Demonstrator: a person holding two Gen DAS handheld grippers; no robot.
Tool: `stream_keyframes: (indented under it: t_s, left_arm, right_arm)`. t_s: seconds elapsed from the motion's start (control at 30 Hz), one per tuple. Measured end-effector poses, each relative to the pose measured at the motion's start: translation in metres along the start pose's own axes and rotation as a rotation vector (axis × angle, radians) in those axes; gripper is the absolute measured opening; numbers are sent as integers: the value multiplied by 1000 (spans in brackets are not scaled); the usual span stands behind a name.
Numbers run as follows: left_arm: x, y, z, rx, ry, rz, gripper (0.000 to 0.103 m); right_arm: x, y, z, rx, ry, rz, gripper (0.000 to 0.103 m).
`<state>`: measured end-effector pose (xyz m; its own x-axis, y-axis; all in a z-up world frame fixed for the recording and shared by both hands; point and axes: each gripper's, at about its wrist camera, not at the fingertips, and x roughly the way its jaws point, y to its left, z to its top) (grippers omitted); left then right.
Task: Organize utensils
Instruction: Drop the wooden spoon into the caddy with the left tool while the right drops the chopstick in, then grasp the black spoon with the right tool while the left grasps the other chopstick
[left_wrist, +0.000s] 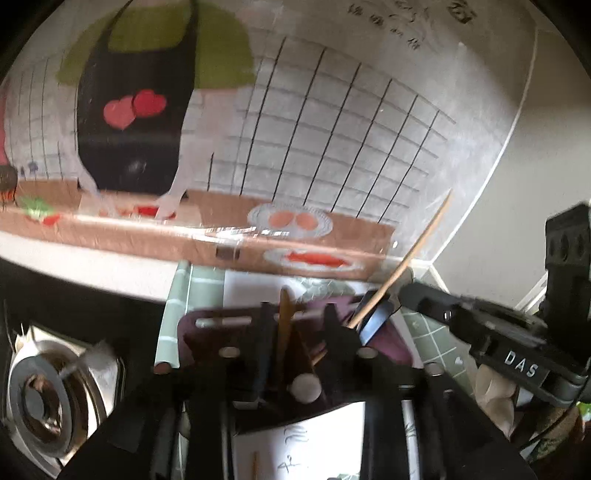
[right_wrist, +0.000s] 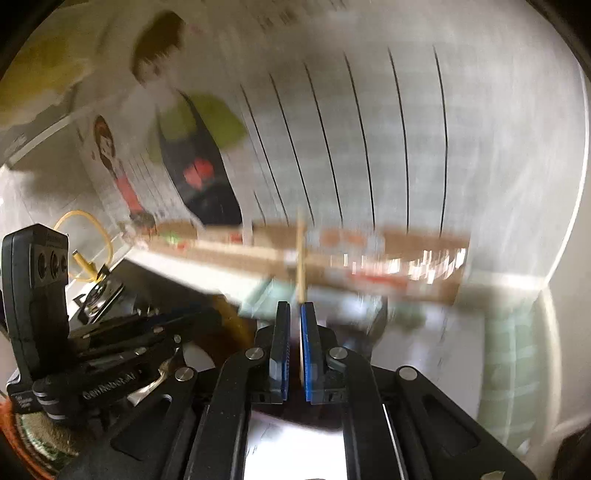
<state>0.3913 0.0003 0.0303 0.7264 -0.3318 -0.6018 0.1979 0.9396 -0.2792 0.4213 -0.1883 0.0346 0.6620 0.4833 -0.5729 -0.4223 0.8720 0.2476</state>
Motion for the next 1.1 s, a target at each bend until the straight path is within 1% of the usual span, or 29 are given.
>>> stream_keyframes:
  t_s: [0.03,0.07,0.13,0.17,0.23,0.3,0.33,0.4,0.47,0.5,0.57,0.6,0.67,0.7,0.77,0.8,0.87,1.0,1.03,1.07,1.1]
  left_arm:
    - [-3,0,0,-9,0,-3,35]
    - [-9,0,1,-20,-7,-9,35]
    - [-26,-5,2,-32,-33,-15,36]
    - [-38,-8,1,-29,-50,-20,37]
    - [-61,-14,-3,-20,-73,-16,41]
    - [-82,-19,-14,-17,-85,-22,44]
    - [-89,-21,-19,-16,-85,-22,45]
    - [-103,-25,-40,-3,-78,-1,47]
    - [-109,-26,-59,19,-59,30,47]
    - [-110,-26,-74,32,-39,49,48]
    - [-109,-23,-96,46,-1,71,48]
    - [-107,-20,-109,49,26,84,48]
    - [-100,-12,-132,32,88,105,48]
    - [-97,-5,-145,9,120,112,48]
    - [-97,5,-161,-32,149,119,48]
    - [-98,11,-170,-62,159,125,48]
    - [-100,16,-180,-90,166,133,48]
    - [-104,20,-189,-109,172,140,48]
    - [-105,21,-189,-113,172,143,48]
    - [-106,22,-189,-116,172,146,48]
    - [-107,22,-188,-119,171,148,48]
  right_arm:
    - [0,-2,-4,3,22,-15,8]
    - [-5,-2,-7,-8,24,-43,9]
    - [-24,-1,-11,-33,4,-70,9]
    - [-39,-1,-14,-46,-15,-65,9]
    - [-63,-3,-18,-65,-34,-41,12]
    - [-82,1,-26,-84,-28,-21,17]
    - [-91,4,-35,-95,-3,7,20]
    - [-97,5,-53,-106,68,68,20]
    - [-99,6,-81,-120,159,110,20]
    - [-97,7,-92,-131,193,117,20]
    - [-96,11,-128,-192,291,105,20]
    - [-95,14,-144,-224,323,90,20]
    - [-92,18,-176,-274,387,66,20]
    - [-90,19,-188,-281,413,68,20]
    - [-88,19,-211,-273,456,79,20]
    - [-87,18,-219,-265,468,81,20]
    - [-84,17,-230,-251,477,71,20]
    - [-74,12,-243,-223,481,44,20]
    - [-75,14,-244,-232,450,40,22]
    - [-74,17,-242,-239,445,32,24]
    - [-72,20,-242,-252,434,21,24]
